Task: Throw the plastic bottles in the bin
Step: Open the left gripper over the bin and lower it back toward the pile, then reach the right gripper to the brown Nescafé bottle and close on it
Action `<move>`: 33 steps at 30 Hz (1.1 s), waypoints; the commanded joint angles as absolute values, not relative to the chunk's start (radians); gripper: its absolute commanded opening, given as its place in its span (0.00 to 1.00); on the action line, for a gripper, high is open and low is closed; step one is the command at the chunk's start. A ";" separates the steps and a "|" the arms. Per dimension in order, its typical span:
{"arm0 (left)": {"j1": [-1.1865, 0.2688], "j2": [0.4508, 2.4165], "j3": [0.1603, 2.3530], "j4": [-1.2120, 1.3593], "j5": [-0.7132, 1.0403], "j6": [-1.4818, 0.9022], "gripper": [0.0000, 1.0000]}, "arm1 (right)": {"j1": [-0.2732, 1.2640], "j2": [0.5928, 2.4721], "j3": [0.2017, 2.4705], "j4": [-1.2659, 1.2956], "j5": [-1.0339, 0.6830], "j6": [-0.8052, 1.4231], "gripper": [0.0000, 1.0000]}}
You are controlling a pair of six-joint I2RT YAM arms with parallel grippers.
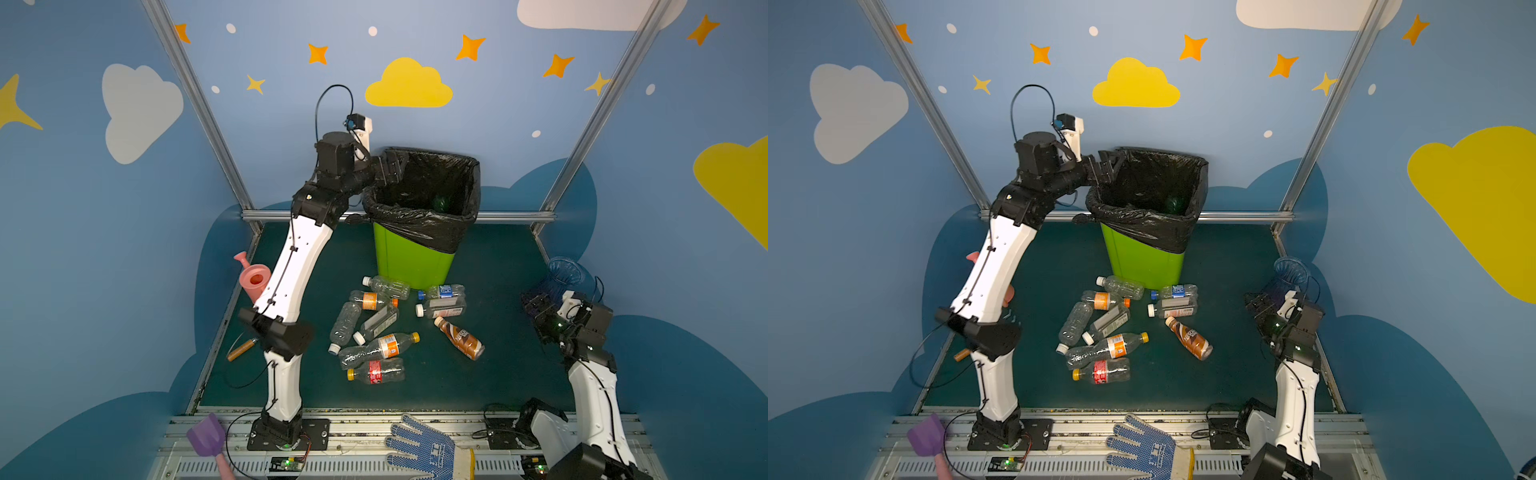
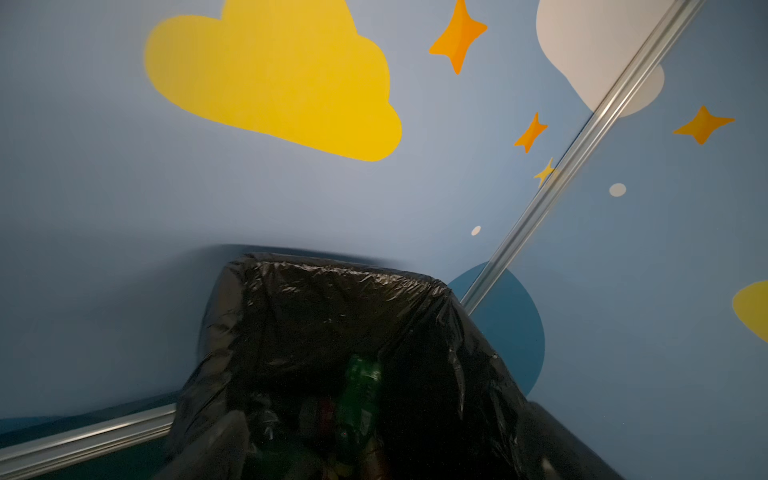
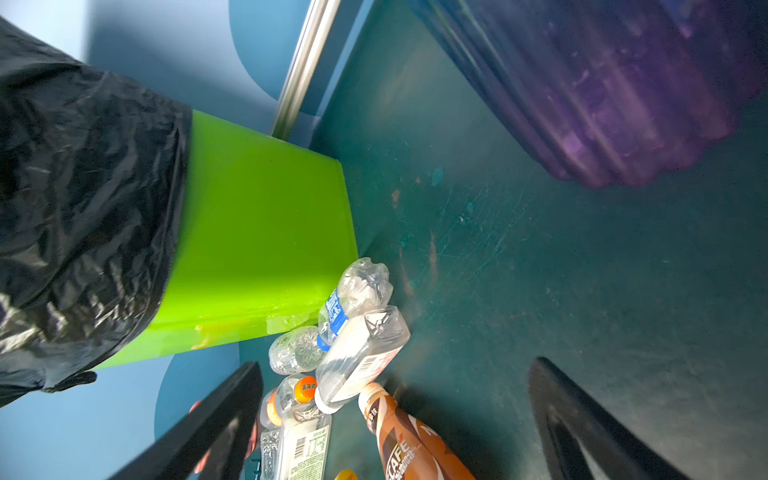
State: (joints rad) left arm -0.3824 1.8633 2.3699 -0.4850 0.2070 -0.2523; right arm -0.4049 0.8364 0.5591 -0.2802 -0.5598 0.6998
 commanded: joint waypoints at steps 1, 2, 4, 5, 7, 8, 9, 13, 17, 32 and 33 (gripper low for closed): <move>-0.386 1.620 2.268 -0.184 0.139 -0.210 1.00 | -0.410 0.813 0.559 -0.308 -0.568 0.710 0.98; -0.386 1.608 2.266 -0.207 0.140 -0.199 1.00 | -0.408 0.810 0.551 -0.304 -0.572 0.713 0.98; -0.385 1.589 2.259 -0.249 0.148 -0.181 1.00 | -0.408 0.810 0.539 -0.295 -0.588 0.712 0.98; -0.385 1.577 2.243 -0.263 0.146 -0.173 1.00 | -0.410 0.812 0.536 -0.293 -0.602 0.709 0.98; -0.386 1.542 2.185 -0.262 0.126 -0.161 1.00 | -0.407 0.816 0.532 -0.296 -0.622 0.709 0.98; -0.385 1.518 2.135 -0.254 0.117 -0.149 1.00 | -0.405 0.819 0.527 -0.295 -0.627 0.708 0.98; -0.385 1.495 2.087 -0.244 0.104 -0.145 1.00 | -0.402 0.821 0.524 -0.295 -0.632 0.707 0.98; -0.376 1.374 1.844 -0.189 0.056 -0.153 1.00 | -0.371 0.812 0.510 -0.318 -0.629 0.692 0.98; -0.366 1.233 1.558 -0.138 0.021 -0.181 1.00 | -0.296 0.800 0.492 -0.347 -0.596 0.701 0.98; -0.239 0.892 0.863 -0.215 -0.048 -0.391 1.00 | 0.125 0.735 0.452 -0.503 -0.374 1.251 0.98; -0.233 0.881 0.847 -0.217 -0.035 -0.393 1.00 | 0.148 0.730 0.455 -0.517 -0.361 1.280 0.98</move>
